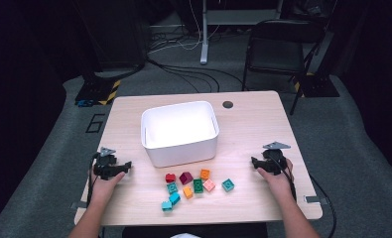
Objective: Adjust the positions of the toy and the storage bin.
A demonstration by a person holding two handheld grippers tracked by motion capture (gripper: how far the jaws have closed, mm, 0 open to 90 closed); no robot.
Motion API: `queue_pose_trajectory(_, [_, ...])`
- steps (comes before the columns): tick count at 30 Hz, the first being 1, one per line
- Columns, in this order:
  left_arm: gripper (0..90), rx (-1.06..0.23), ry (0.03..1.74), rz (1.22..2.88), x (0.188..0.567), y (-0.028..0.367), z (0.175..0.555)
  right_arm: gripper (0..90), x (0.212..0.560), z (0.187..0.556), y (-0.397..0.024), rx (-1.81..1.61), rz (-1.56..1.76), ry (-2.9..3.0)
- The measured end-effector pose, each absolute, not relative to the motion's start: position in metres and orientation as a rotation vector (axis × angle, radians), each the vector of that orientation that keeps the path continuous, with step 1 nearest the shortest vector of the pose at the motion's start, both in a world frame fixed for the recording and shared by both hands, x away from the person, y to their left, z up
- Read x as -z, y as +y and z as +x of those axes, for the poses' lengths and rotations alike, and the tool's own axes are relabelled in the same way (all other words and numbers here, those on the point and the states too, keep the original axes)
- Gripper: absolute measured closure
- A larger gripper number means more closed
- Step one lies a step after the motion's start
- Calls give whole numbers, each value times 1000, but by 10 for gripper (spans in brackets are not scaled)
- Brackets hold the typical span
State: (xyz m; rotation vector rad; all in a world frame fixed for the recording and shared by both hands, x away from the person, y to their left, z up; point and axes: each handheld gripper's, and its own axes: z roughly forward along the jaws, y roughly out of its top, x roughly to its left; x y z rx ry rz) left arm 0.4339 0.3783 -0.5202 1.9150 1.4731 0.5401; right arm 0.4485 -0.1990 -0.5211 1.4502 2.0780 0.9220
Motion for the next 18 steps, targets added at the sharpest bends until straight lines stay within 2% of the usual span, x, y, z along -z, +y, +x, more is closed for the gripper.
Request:
queue_pose_trajectory(5, [340,-533,1455,1905,509,377,432,396,515,450,-192,-922,1420,2113])
queue_pose_trajectory(18, [340,-536,1378,1854,457,365,425,397,482,449,-168,-971,1313,2178])
